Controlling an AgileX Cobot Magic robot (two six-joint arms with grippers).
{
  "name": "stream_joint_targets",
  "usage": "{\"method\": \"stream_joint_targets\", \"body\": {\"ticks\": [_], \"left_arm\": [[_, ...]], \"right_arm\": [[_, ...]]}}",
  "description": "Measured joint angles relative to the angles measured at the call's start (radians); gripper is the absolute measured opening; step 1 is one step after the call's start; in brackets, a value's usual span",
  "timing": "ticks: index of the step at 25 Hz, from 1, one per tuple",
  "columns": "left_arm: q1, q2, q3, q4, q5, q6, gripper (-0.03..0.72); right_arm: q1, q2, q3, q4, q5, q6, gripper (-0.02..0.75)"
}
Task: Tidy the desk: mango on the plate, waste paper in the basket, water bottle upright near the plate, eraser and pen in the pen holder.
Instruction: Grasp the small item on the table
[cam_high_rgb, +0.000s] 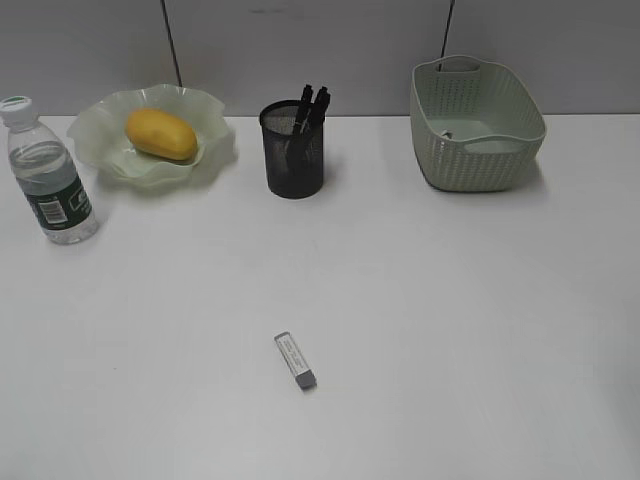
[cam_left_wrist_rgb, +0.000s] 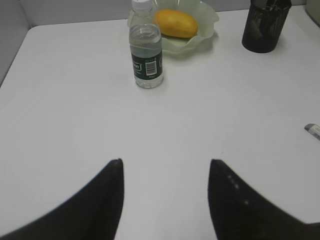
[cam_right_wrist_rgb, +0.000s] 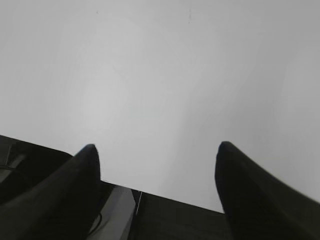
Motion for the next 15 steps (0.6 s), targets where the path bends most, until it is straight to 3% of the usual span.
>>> {"method": "stream_joint_targets", "body": {"ticks": [7, 15], "left_arm": [[0.0, 0.0, 0.0, 0.0, 0.0, 0.0, 0.414], [0.0, 0.0, 0.0, 0.0, 0.0, 0.0, 0.414]], "right_arm": [[0.0, -0.358, 0.207, 0.001, -0.068, 0.024, 0.575], [0.0, -0.67, 0.298, 0.012, -0.048, 0.03, 0.571]]}}
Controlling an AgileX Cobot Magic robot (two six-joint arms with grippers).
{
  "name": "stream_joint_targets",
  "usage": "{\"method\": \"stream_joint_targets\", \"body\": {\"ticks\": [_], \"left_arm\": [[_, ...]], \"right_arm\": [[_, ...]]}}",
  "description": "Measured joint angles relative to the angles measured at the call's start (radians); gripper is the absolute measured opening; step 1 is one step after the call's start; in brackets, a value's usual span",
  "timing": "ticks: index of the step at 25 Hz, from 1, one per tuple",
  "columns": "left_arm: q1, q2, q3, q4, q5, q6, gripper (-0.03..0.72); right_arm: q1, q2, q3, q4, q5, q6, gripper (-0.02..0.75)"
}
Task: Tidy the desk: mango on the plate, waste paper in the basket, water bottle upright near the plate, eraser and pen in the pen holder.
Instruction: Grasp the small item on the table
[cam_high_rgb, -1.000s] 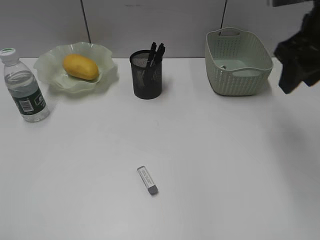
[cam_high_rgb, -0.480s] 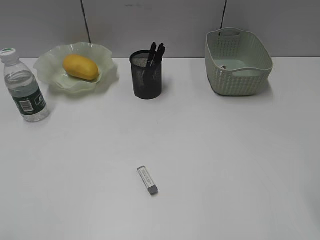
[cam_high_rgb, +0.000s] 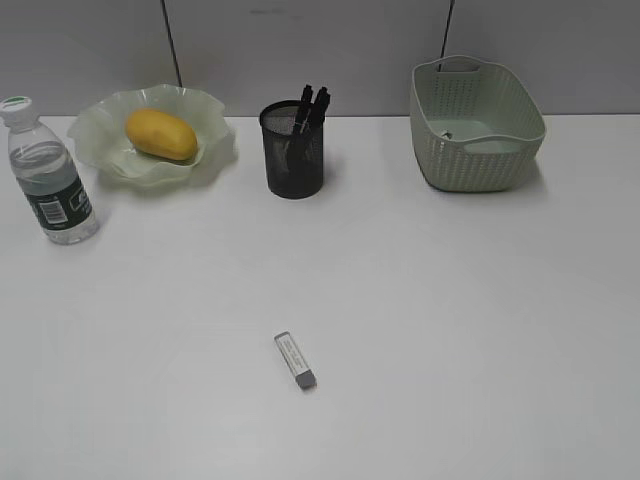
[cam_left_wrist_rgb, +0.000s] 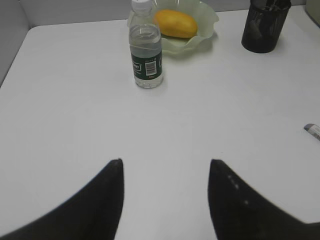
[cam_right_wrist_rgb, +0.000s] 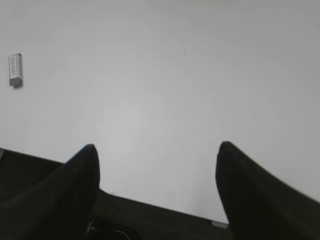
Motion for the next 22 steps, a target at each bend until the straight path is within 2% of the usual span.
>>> {"method": "stream_joint_targets", "body": {"ticks": [7, 14, 22], "left_arm": [[0.0, 0.041, -0.008, -0.029, -0.005, 0.0, 0.414], [0.0, 0.318, -0.087, -0.076, -0.081, 0.0, 0.414], [0.0, 0.708, -0.172, -0.279, -0.171, 0.0, 0.414]], "right_arm": [[0.0, -0.113, 0.029, 0.001, 0.041, 0.0, 0.569], [0.0, -0.12, 0.038, -0.025, 0.062, -0.006, 0.569], [0.0, -0.12, 0.042, -0.043, 0.061, -0.006, 0.569]]}}
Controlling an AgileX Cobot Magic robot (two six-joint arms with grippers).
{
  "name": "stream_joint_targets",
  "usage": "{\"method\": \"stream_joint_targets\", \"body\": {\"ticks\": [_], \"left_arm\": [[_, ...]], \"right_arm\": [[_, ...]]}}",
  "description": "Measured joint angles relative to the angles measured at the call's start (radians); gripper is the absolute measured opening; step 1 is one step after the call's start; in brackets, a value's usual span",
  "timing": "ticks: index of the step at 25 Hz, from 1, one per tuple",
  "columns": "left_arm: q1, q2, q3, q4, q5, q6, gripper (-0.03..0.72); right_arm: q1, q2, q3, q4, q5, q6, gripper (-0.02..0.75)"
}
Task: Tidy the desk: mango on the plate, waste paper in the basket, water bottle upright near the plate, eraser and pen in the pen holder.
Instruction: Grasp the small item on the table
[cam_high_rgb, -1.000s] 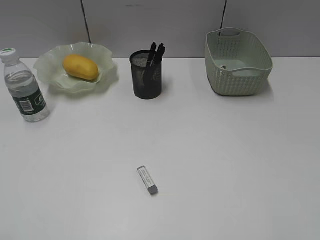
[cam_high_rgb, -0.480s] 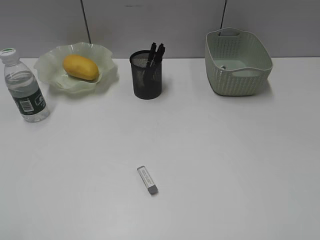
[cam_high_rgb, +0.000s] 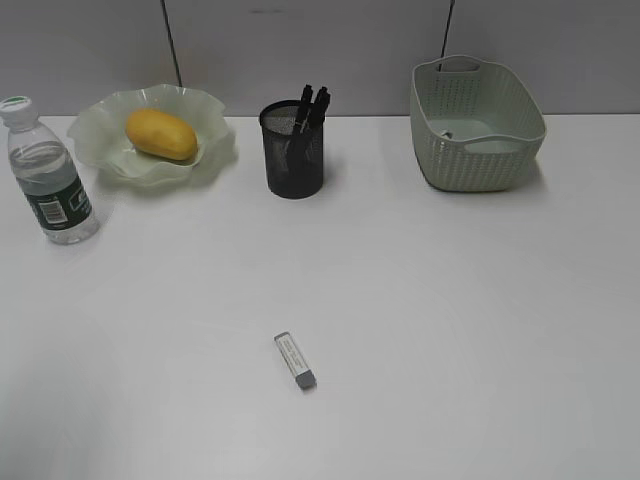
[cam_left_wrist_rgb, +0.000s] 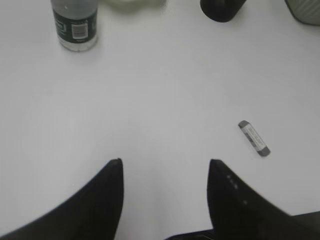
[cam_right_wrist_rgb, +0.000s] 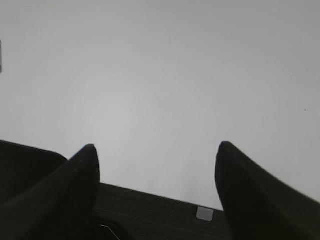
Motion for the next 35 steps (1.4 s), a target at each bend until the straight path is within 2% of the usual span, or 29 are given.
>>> {"method": "stream_joint_targets", "body": {"ticks": [4, 7, 11, 16, 23, 25, 31, 35], "left_arm": [[-0.001, 0.195, -0.042, -0.098, -0.003, 0.016, 0.414], [-0.037, 0.288, -0.075, -0.148, -0.008, 0.018, 0.414], [-0.166, 0.405, -0.114, -0.168, -0.052, 0.017, 0.414], [-0.343, 0.562, -0.176, -0.17, -0.143, -0.064, 0.414], [-0.5, 0.833, -0.322, -0.165, -0.164, -0.166, 0.414], [-0.535, 0.898, -0.37, -0.131, -0.159, -0.218, 0.414], [-0.642, 1.101, -0.534, 0.139, -0.071, -0.546, 0.412], [-0.667, 1.201, -0.606, 0.179, -0.045, -0.682, 0.412]], "right_arm": [[0.0, 0.0, 0.003, -0.008, -0.001, 0.0, 0.569], [0.0, 0.0, 0.003, -0.01, -0.001, 0.0, 0.568], [0.0, 0.0, 0.003, -0.011, -0.001, 0.0, 0.568], [0.0, 0.0, 0.003, -0.011, -0.001, 0.0, 0.568], [0.0, 0.0, 0.003, -0.011, -0.001, 0.0, 0.568], [0.0, 0.0, 0.003, -0.011, -0.001, 0.0, 0.568], [0.0, 0.0, 0.003, -0.012, -0.001, 0.0, 0.567], [0.0, 0.0, 0.003, -0.012, -0.001, 0.0, 0.567]]}}
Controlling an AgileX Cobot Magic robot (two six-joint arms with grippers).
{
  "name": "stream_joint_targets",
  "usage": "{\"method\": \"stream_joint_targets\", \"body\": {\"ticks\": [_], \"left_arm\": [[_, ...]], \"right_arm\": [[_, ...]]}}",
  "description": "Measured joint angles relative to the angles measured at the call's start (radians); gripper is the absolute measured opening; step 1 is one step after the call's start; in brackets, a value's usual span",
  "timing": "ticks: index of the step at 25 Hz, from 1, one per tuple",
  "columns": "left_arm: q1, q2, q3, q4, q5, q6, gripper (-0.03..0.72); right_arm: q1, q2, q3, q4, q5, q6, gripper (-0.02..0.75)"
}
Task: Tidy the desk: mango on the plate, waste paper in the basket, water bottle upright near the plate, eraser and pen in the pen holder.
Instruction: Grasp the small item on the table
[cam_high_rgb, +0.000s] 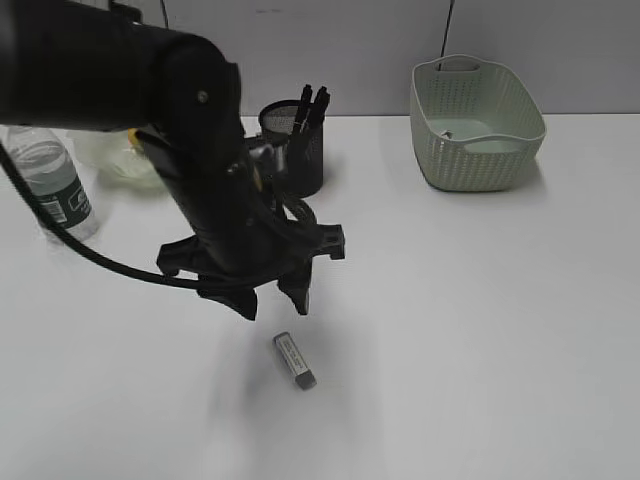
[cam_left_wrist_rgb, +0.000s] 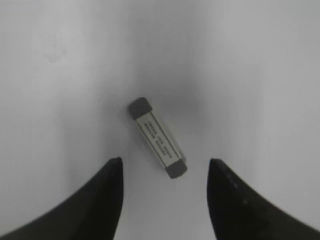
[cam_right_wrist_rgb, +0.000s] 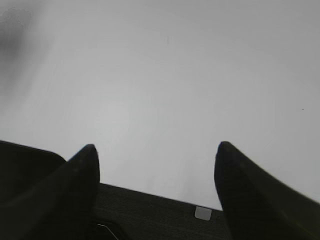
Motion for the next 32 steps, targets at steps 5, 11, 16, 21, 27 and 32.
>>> {"method": "stream_joint_targets", "body": {"ticks": [5, 11, 16, 21, 27, 32], "left_arm": [[-0.013, 0.111, -0.067, 0.012, 0.071, -0.08, 0.411], [-0.016, 0.175, -0.103, 0.026, 0.09, -0.127, 0.411], [-0.017, 0.199, -0.107, 0.041, 0.081, -0.152, 0.411], [-0.017, 0.219, -0.107, 0.041, 0.048, -0.164, 0.41], [-0.017, 0.233, -0.107, 0.043, 0.037, -0.166, 0.376], [-0.017, 0.233, -0.107, 0.062, 0.024, -0.166, 0.26]], "right_arm": [[0.0, 0.0, 0.0, 0.0, 0.0, 0.0, 0.567], [0.0, 0.0, 0.0, 0.0, 0.0, 0.0, 0.567], [0.0, 0.0, 0.0, 0.0, 0.0, 0.0, 0.566], [0.0, 0.0, 0.0, 0.0, 0.0, 0.0, 0.566], [0.0, 0.0, 0.0, -0.001, -0.001, 0.0, 0.566], [0.0, 0.0, 0.0, -0.001, -0.001, 0.0, 0.566]]}}
